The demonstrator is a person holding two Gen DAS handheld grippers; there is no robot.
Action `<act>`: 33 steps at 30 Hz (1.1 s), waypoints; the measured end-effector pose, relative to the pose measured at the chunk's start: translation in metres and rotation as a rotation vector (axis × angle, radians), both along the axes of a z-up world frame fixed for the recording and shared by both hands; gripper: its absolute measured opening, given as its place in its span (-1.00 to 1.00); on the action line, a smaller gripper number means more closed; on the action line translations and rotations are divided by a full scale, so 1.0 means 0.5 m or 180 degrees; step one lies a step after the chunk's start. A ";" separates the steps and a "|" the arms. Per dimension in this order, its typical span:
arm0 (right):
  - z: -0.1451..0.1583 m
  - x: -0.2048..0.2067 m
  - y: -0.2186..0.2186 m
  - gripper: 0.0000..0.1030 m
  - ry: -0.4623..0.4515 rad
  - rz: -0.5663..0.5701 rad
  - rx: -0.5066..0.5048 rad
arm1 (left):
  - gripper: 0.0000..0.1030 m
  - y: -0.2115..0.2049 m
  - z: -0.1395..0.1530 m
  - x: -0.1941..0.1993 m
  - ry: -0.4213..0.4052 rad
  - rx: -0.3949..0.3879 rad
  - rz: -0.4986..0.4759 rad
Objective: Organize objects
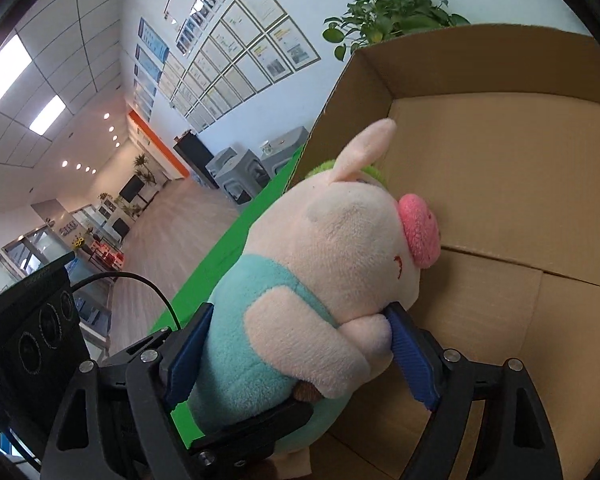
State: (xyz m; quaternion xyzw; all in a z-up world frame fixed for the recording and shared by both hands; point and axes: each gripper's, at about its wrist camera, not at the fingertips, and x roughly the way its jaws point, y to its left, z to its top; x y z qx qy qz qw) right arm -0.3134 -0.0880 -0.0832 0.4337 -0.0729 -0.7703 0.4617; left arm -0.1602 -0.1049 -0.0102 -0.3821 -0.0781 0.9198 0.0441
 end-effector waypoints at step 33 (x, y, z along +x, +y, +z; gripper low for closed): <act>-0.053 0.043 -0.003 0.51 -0.0396 -0.0464 0.0051 | 0.10 -0.100 -0.023 0.028 -0.0086 0.0634 -0.0080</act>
